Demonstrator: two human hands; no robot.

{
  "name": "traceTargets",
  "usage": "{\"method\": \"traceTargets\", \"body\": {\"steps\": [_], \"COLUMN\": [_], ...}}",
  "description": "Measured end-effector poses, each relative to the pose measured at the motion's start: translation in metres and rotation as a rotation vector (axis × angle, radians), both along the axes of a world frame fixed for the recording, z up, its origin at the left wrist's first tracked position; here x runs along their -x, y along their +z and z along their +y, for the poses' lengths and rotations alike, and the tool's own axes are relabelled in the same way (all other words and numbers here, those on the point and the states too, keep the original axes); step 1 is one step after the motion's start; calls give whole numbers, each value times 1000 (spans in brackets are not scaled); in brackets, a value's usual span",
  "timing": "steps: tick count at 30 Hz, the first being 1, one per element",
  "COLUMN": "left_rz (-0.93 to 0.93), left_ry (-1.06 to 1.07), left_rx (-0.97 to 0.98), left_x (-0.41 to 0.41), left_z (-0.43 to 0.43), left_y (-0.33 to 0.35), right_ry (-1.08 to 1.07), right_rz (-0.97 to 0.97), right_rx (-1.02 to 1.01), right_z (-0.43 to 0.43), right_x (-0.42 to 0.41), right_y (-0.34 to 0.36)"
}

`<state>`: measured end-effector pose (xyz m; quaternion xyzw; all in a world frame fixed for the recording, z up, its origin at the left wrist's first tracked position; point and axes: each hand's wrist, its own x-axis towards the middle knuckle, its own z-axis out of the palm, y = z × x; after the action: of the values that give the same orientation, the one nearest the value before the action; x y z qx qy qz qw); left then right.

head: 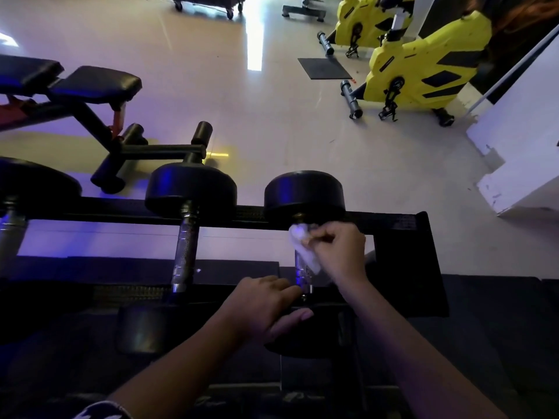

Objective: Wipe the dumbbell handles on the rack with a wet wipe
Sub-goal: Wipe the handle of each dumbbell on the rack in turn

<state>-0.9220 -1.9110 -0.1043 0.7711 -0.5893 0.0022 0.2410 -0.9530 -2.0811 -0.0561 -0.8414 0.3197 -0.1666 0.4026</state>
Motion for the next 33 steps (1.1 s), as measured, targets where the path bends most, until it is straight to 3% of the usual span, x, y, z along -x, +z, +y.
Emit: {"method": "traceTargets", "body": {"steps": [3, 5, 7, 10, 12, 17, 21, 23, 26, 29, 33], "left_rz": [17, 19, 23, 27, 16, 17, 29, 35, 33, 3, -84], "left_ry": [-18, -28, -33, -35, -42, -43, -29, -14, 40, 139, 277], "left_rx": [-19, -11, -2, 19, 30, 70, 84, 86, 115, 150, 99], "left_x": [-3, -4, -4, -3, -3, -3, -2, -2, 3, 14, 35], "left_z": [0, -1, -1, 0, -1, -1, -1, 0, 1, -2, -23], "left_y": [-2, -3, -1, 1, 1, 0, -1, -4, -6, -4, 10], "right_ry": [166, 146, -40, -132, -4, 143, 56, 88, 204, 153, 65], "right_rz": [102, 154, 72, -71, -32, 267, 34, 62, 101, 44, -30], "right_rx": [14, -98, -512, -1443, -1668, -1504, -1435, -1322, -1061, -740, -343], "right_z": [9, 6, -6, -15, -13, -20, -32, -28, -28, -32, -27], "right_x": [41, 43, 19, -18, -17, 8, -26, -21, 23, 58, 31], "right_y": [-7, -11, -13, -7, -17, -24, -12, -9, -6, -5, -12]}}
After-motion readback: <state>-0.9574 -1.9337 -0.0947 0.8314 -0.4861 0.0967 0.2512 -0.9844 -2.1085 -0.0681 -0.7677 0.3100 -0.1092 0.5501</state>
